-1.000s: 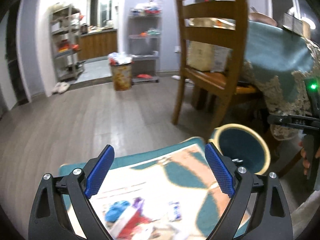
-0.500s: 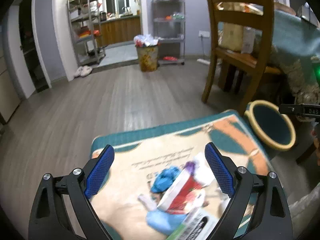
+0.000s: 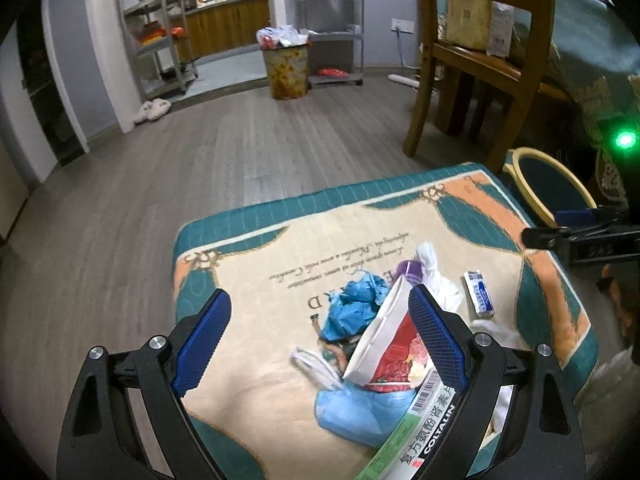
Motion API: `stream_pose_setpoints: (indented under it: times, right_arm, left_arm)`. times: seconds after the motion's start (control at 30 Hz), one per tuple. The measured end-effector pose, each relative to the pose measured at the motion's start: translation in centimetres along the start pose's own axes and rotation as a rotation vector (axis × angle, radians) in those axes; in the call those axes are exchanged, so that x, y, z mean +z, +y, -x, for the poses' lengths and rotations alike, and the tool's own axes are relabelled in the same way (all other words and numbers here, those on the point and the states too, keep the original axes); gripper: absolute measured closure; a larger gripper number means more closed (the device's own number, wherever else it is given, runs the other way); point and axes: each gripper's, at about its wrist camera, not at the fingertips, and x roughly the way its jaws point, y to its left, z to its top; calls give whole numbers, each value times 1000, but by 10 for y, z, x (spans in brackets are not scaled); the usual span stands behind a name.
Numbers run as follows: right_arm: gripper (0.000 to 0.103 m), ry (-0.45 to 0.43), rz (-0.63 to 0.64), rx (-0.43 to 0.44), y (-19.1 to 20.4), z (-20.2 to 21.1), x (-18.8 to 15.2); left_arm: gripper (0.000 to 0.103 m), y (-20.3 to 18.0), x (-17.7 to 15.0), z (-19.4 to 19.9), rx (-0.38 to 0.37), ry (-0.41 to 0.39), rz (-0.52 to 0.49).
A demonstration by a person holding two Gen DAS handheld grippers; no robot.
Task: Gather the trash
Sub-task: 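Grasp the toothpaste box with the right tool while the left tool grasps the paper cup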
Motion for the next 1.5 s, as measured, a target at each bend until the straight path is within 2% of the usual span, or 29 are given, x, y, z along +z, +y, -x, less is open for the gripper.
stream_pose_setpoints:
  times: [0.07, 0.1, 0.2, 0.23, 0.4, 0.57, 0.63, 0.7, 0.73, 0.8, 1.0, 1.23, 1.5]
  right_arm:
    - [9, 28, 21, -4, 5, -11, -2]
    - [16, 43, 29, 1, 7, -16, -3]
    - [31, 111, 35, 55, 15, -34, -7]
    - [37, 127, 36, 72, 17, -38, -8]
    - [49, 208, 65, 128, 28, -60, -15]
    - [50, 223, 146, 103, 41, -69, -20]
    - [64, 218, 176, 76, 44, -69, -20]
    - [67, 218, 188, 69, 43, -69, -21]
    - [69, 221, 189, 72, 42, -69, -21]
    - [70, 220, 192, 71, 40, -68, -21]
    - [70, 196, 151, 77, 21, -59, -14]
    - [70, 138, 69, 107, 3, -38, 0]
    - [70, 61, 33, 153, -7, -8, 18]
  left_arm:
    - [15, -3, -1, -5, -23, 12, -8]
    - [18, -4, -1, -9, -42, 23, -15]
    - [34, -10, -4, -19, -101, 56, -38]
    - [37, -14, -6, -24, -122, 75, -50]
    - [53, -26, -13, -42, -173, 140, -76]
    - [56, -41, -17, -51, -183, 173, -126]
    - [63, -43, -18, -55, -178, 185, -137]
    - [76, -45, -17, -58, -177, 197, -137]
    - [79, -45, -16, -59, -174, 196, -137]
    - [88, -46, -13, -58, -172, 188, -130]
    - [97, -52, 0, -49, -186, 151, -126]
    - [99, -53, 12, -39, -201, 107, -106]
    - [99, -53, 36, -9, -205, -5, -103]
